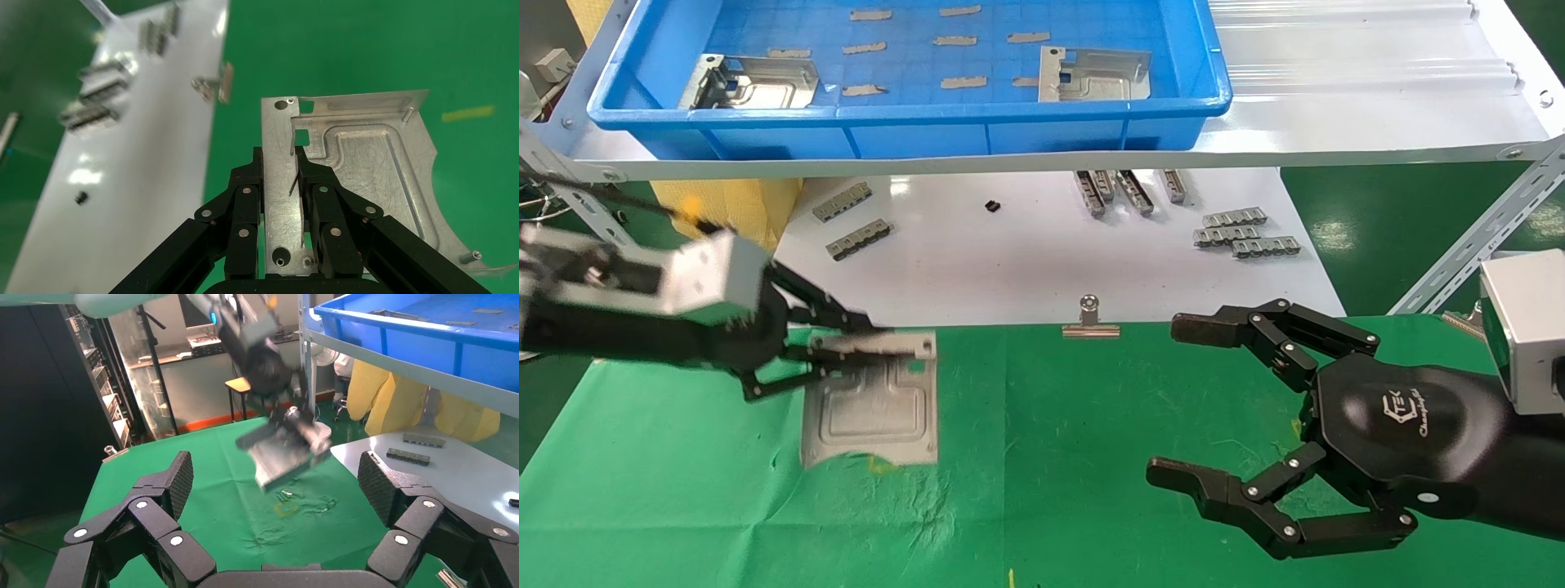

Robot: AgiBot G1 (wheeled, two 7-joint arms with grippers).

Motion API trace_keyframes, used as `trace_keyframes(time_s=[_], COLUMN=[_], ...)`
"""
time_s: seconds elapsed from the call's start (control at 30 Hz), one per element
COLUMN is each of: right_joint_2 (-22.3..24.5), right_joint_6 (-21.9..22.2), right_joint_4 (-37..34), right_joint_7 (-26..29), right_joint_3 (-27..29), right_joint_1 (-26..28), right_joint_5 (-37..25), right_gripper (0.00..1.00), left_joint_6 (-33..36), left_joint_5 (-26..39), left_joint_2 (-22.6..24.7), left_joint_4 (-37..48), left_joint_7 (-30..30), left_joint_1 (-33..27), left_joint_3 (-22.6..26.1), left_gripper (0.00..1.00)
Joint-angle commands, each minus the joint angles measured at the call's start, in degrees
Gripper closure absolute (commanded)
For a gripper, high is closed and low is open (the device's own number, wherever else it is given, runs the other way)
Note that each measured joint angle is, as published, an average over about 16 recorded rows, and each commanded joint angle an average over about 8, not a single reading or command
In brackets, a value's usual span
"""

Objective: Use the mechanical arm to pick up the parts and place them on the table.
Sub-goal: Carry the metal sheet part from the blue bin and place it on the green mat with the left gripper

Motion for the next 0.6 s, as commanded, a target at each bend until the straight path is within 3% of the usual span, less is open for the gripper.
trace_keyframes(time_s=[0.03,0.27,0.3,0.53,0.57,0.6], right_joint_2=[0.0,0.0,0.0,0.0,0.0,0.0], right_joint_6=[0.0,0.0,0.0,0.0,0.0,0.0], right_joint_4=[0.0,0.0,0.0,0.0,0.0,0.0], right_joint_7=[0.0,0.0,0.0,0.0,0.0,0.0], right_joint_3=[0.0,0.0,0.0,0.0,0.0,0.0], right_joint_1=[0.0,0.0,0.0,0.0,0.0,0.0], right_joint_5=[0.0,0.0,0.0,0.0,0.0,0.0], right_gripper=[0.0,0.0,0.0,0.0,0.0,0.0], left_joint_6=[-0.21,-2.03,-2.57,-6.58,-7.08,-7.52], left_joint_5=[1.05,3.93,4.2,4.93,4.88,4.8], left_joint_2=[1.04,4.81,5.3,8.15,8.49,8.8], left_joint_4=[2.03,9.37,10.49,16.79,17.31,17.77], left_joint_7=[2.54,8.69,9.4,14.1,14.92,15.82], left_joint_1=[0.77,2.54,2.72,3.89,4.05,4.2], left_joint_3=[1.26,3.7,3.86,4.1,4.04,3.96], left_gripper=[1.0,0.99,0.94,0.07,0.0,0.0])
